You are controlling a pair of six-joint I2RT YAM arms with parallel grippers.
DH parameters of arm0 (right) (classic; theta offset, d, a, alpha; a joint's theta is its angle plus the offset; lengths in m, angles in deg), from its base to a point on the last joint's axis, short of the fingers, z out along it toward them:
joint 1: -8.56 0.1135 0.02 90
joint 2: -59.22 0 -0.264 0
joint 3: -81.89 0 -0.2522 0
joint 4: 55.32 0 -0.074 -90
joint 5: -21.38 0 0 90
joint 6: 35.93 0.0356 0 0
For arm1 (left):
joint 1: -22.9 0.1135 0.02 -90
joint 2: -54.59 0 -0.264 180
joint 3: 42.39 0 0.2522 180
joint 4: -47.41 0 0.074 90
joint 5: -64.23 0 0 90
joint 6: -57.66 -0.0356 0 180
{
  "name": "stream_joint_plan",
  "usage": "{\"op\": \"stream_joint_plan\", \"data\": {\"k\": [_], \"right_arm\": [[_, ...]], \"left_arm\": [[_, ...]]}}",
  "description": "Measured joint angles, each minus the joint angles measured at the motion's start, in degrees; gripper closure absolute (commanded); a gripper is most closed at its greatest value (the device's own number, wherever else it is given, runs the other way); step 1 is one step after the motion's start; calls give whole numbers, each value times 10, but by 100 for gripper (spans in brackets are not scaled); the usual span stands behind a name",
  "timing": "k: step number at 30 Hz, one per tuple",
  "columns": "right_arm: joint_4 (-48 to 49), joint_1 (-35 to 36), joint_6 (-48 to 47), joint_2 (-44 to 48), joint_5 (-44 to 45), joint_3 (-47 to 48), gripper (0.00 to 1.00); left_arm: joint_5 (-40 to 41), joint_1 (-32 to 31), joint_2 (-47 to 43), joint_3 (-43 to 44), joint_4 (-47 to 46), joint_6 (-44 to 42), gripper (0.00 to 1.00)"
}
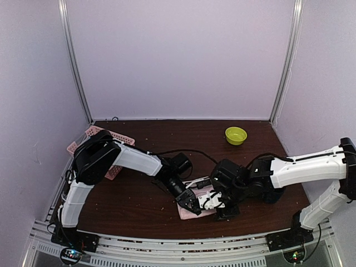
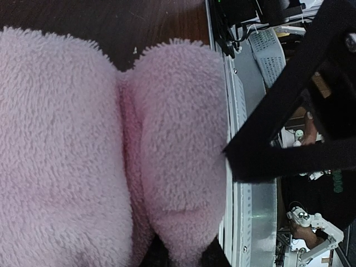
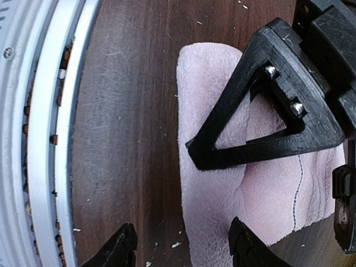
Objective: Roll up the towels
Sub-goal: Roll the towel at the center of the board.
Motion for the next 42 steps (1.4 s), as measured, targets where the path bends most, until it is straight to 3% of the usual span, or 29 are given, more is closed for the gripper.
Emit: {"op": "stream_joint_plan", "data": {"k": [6,10,13,17,23,30,34,36,39,42], "right_arm": [[78,33,0,-29,77,-21,45],[111,38,-2,-59,99,-23,59],[128,38,-1,-75,110,-24,75],[132,35,0,-78,98,-18,83],[65,-10,2,-99,3,43,86],[-48,-96,-3,-193,-150,145,86],[-123,-152,-9,-269,-232,223,87],[-158,-177,-16,-304,-270,255,87],[-227,-212,-31,-367,-323,318,88],[-295,-233,-46,-425,-366,374,88]], "left_arm": [[-2,0,0,-2,-4,1,86],[-2,1,0,-2,-4,1,85],[0,0,-2,-3,-4,1,77],[42,1,-42,-41,-21,-5,64],[216,28,-194,-141,-21,4,51],[471,55,-426,-259,-97,16,50],[608,-4,-552,-325,-158,-40,40],[671,-100,-592,-341,-188,-85,40],[703,-167,-598,-339,-212,-131,40],[727,-182,-552,-325,-216,-169,41]]}}
